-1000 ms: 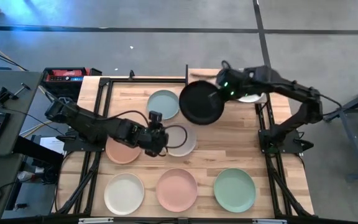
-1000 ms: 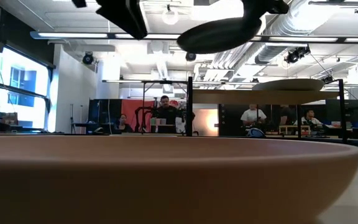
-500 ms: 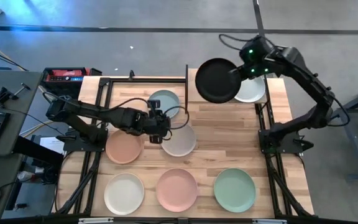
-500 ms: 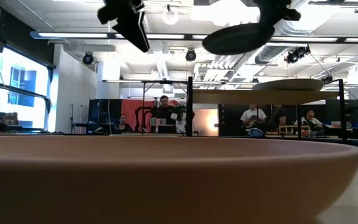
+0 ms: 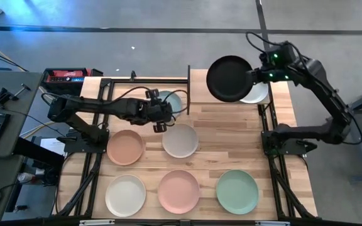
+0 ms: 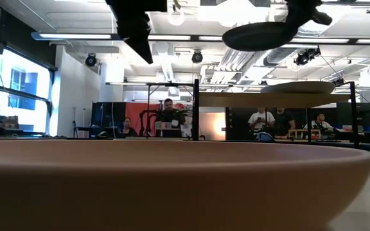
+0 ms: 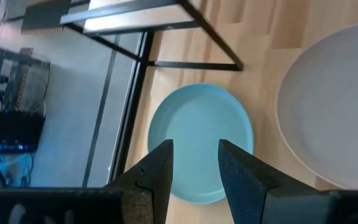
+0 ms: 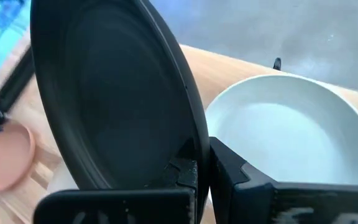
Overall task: Place and stack plates onto a shelf
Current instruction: Stack the black plate on the top of the white plate on the shelf
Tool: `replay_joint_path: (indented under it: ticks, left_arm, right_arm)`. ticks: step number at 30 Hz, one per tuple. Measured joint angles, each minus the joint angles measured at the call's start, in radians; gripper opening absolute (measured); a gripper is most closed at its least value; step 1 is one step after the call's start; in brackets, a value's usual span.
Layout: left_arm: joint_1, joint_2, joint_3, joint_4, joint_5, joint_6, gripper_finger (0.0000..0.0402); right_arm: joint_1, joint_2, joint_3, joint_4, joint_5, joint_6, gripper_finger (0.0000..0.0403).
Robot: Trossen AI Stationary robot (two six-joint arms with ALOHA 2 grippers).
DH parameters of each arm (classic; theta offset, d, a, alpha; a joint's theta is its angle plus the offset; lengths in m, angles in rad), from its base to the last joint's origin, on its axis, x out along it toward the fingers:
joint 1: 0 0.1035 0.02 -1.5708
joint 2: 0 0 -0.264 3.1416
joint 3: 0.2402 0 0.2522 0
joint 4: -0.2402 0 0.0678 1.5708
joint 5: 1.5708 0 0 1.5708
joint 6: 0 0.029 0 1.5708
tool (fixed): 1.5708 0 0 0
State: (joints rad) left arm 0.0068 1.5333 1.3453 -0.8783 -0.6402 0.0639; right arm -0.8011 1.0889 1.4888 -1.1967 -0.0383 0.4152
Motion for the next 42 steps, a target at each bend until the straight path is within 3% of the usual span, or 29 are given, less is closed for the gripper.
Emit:
replay_joint_path:
  ticks: [4,10,19,31,42]
  left_arm:
    - [0.030,0.000,0.000,0.000,0.000,-0.044,0.0117]
    - [0.062,0.000,0.000,0.000,0.001,-0.097,0.0117]
    - [0.086,0.000,0.000,0.000,0.009,-0.054,0.0117]
    - [0.086,0.000,0.000,0.000,0.009,-0.008,0.0117]
    - [0.086,0.000,0.000,0.000,0.009,0.036,0.0117]
  right_arm:
    - [-0.029,-0.084,-0.082,0.006,0.006,0.072,0.0000]
    - [-0.086,-0.197,-0.203,0.032,0.104,0.191,0.0000]
    - [-0.136,-0.322,-0.366,0.073,0.183,0.446,0.0000]
    - [-0.135,-0.383,-0.529,0.113,0.241,0.753,0.0000]
    - [-0.134,-0.371,-0.597,0.178,0.243,0.849,0.0000]
